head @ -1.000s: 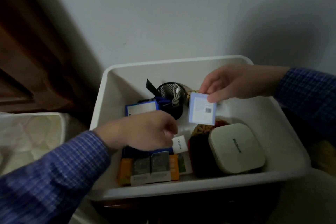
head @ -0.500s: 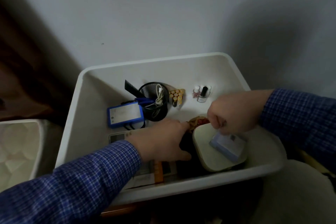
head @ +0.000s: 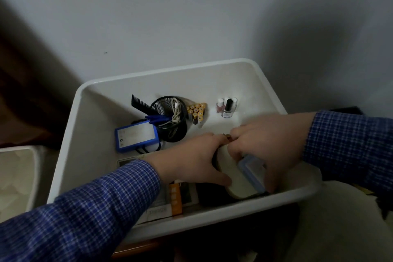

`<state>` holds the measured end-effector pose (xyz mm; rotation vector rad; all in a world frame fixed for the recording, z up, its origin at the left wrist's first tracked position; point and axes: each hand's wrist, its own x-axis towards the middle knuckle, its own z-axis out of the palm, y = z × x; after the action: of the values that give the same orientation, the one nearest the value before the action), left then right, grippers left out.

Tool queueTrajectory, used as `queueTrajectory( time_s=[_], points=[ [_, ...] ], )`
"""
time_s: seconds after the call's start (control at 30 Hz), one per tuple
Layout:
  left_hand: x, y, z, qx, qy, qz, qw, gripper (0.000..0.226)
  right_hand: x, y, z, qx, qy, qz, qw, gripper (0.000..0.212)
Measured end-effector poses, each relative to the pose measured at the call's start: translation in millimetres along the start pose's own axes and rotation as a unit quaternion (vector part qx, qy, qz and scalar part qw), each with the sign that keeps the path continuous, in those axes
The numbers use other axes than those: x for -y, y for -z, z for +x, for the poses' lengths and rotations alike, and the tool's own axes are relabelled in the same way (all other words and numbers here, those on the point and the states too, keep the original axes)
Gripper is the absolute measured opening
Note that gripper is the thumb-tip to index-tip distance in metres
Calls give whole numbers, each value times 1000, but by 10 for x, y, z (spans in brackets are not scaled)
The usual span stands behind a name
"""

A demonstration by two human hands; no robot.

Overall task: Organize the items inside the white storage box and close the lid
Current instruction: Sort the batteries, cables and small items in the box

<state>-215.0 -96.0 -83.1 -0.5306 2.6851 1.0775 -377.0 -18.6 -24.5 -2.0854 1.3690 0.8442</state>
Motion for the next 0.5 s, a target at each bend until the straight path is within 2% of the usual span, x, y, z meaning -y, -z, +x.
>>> queueTrajectory(
  time_s=[0.07,0.23,0.4,0.5],
  points=[
    [2,-9,9,0,0,5,1000,69,4,-36,-11,-12,6,-15,1000,64],
    [44,-37,26,-9,0,-1,1000,68,-72,-42,-28,-61,-23,-31,997,74],
    [31,-20,17,-5,1,-46,999,63,-58,-81,-50,-100,-42,-71,992,56],
    [16,-15,23,0,3,-77,997,54,-59,-97,-114,-112,-51,-1,992,48]
  ],
)
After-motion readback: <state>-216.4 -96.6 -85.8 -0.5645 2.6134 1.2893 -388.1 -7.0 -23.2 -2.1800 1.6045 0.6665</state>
